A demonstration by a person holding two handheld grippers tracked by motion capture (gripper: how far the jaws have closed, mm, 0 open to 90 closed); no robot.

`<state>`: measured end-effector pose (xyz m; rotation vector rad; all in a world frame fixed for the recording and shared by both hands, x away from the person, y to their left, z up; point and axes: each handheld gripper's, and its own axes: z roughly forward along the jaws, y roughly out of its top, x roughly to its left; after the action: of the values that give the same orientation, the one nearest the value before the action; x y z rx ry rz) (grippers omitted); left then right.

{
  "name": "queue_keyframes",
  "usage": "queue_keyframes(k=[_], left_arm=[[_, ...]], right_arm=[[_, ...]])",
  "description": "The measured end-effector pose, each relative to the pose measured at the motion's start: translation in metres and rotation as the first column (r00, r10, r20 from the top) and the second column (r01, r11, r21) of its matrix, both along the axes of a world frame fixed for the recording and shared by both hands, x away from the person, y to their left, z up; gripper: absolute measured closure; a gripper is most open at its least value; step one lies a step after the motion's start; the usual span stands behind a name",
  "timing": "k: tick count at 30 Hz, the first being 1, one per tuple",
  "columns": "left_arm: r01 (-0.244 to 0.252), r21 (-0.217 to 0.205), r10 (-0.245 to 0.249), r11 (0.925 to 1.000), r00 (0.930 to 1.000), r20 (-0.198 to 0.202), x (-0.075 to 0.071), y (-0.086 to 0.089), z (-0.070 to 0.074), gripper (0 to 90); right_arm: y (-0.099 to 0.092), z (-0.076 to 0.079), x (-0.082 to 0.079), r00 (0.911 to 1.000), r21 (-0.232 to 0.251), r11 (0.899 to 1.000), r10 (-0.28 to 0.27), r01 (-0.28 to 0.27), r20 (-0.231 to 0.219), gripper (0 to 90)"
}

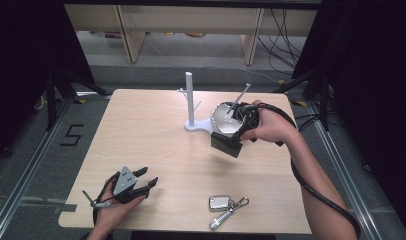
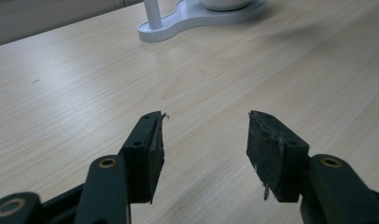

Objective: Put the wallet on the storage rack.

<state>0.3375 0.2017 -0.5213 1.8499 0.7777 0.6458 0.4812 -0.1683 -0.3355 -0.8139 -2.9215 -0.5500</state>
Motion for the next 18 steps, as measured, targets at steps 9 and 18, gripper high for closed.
queue_keyframes(k=[9, 18], left_arm=[[0.001, -0.004, -0.001, 1.0, 1.0, 0.0, 0.0, 0.0, -0.001, 45.3], [-0.003, -0.002, 0.003, 1.0, 1.0, -0.003, 0.0, 0.001, 0.0, 45.3]], right_arm=[[-0.003, 0.005, 0.006, 0.9995, 0.005, 1.0, 0.028, -0.028, 0.013, 81.9], [-0.004, 0.012, 0.01, 0.9996, 0.011, 1.0, 0.024, -0.024, 0.012, 81.9]])
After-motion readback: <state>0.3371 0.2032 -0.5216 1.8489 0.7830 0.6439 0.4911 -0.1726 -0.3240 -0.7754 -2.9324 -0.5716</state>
